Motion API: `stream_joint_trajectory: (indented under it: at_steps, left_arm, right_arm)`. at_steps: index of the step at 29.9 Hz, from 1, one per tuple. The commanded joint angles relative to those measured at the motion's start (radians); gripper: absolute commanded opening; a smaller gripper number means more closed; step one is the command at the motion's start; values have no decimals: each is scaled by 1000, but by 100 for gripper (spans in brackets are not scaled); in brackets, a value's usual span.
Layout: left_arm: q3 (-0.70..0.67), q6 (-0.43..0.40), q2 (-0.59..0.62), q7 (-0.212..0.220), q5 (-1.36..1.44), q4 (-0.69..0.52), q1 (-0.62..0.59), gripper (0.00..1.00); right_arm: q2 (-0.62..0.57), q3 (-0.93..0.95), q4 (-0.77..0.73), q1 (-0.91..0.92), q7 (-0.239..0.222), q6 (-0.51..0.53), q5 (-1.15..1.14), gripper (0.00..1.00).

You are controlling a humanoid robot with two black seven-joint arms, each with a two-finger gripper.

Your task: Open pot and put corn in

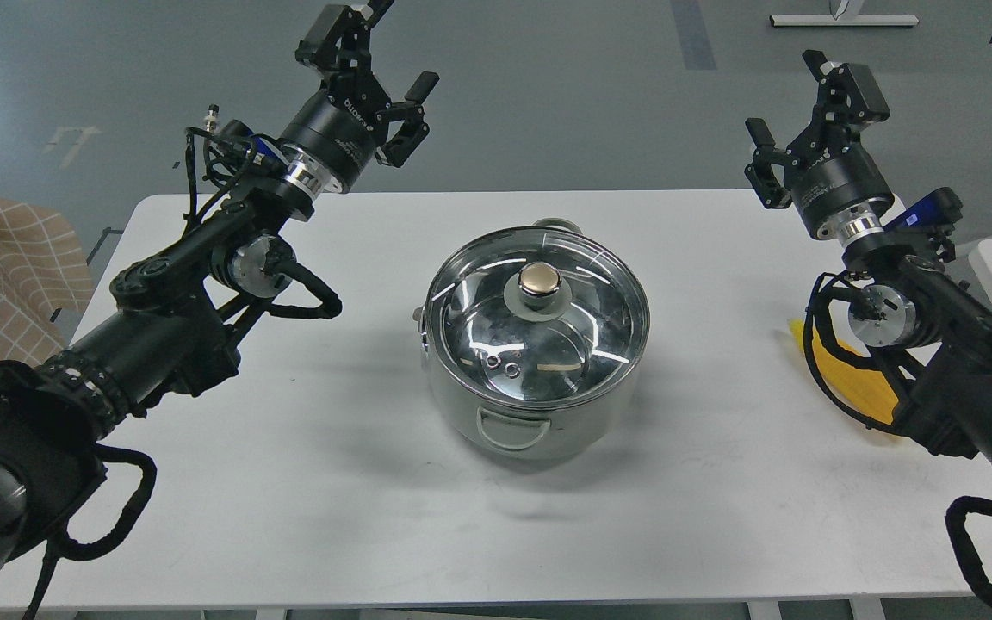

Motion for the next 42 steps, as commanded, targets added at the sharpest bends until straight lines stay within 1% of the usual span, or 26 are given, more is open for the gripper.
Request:
stream_joint_trajectory:
  at_steps: [1, 13, 19, 24, 33, 36, 37, 38, 42]
  left_arm:
    - [-1, 1, 4, -1, -4, -6, -1, 98]
    - [13, -5, 7, -1, 1, 10, -4, 98]
    - [-6, -6, 7, 0, -7, 5, 2, 98]
    - [-65, -8, 7, 0, -24, -1, 29, 98]
    - [-72, -9, -7, -1, -24, -1, 52, 98]
    - [-82, -21, -7, -1, -24, -2, 69, 98]
    - [-82, -22, -7, -1, -24, -2, 69, 98]
    - [-95, -31, -8, -1, -24, -2, 71, 98]
    - [-112, -31, -10, -1, -24, -2, 72, 98]
  right_arm:
    - [2, 0, 1, 0, 0, -1, 0, 96]
    - [-2, -6, 9, 0, 0, 2, -1, 96]
    - [2, -41, 9, 2, 0, 2, -3, 96]
    - [-4, -69, 13, 2, 0, 13, -1, 96]
    - [-8, -68, 10, 17, 0, 44, 2, 96]
    - [-7, -68, 10, 25, 0, 88, 6, 96]
    - [-7, -68, 10, 25, 0, 88, 6, 96]
    - [-5, -68, 6, 28, 0, 114, 6, 96]
    - [-2, -74, 0, 32, 0, 170, 5, 96]
